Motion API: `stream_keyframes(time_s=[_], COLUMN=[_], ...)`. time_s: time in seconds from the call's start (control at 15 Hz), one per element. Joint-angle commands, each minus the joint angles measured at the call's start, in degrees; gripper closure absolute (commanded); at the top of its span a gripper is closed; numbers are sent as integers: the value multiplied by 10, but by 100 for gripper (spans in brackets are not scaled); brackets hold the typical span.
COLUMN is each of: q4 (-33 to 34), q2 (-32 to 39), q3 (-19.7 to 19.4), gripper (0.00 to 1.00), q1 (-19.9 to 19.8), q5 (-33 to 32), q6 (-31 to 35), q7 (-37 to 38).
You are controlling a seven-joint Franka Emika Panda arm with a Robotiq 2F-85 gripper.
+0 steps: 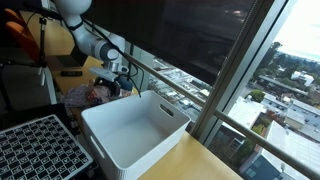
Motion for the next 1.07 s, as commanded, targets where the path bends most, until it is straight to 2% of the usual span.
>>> stream_keyframes(time_s=[0.0,0.33,0.6,1.0], q4=[-8,10,59,118], q2=[-51,-142,-202,-279], q3=[3,-7,-28,-75], gripper=[65,100,97,97], q1=[2,-7,-26,-82], q5=[8,5,-12,-24], q6=[-29,-94,-139,-145], q7=[0,2,-3,-5])
